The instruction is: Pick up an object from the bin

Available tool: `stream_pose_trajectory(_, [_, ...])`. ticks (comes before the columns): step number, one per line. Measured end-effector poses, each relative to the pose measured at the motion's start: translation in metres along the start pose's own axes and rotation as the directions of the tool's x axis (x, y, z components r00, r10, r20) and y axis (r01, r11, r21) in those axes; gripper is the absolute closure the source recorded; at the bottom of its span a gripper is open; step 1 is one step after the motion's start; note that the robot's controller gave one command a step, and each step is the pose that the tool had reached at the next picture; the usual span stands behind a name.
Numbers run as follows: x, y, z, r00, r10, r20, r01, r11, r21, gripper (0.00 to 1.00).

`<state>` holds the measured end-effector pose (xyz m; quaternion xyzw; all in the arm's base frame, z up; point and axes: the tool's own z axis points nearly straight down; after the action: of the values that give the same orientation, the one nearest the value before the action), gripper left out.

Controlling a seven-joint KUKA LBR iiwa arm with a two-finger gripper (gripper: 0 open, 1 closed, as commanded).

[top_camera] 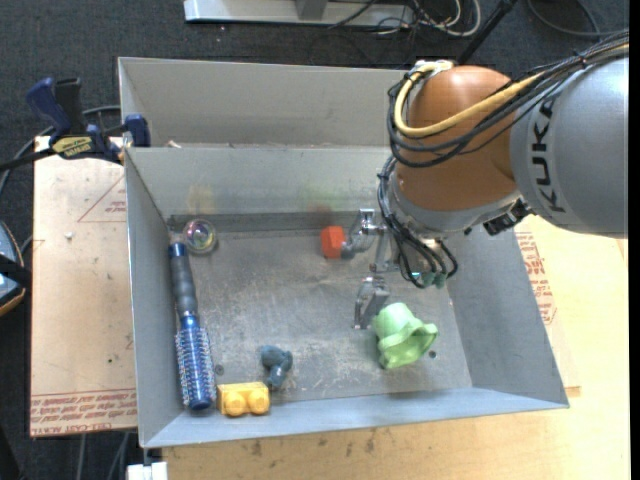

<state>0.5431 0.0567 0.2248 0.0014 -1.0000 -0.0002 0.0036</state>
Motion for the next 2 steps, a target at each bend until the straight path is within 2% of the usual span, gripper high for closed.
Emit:
stream_pose_trajectory(1, [0.034,-0.110,0.155,1.000,-0.016,0.014,0.016,1.000,-0.002,0.00])
stream_pose_trajectory(2, [0.026,-0.129,0.124,0.994,-0.107,0.011,0.107,0.994,0.002,0.00])
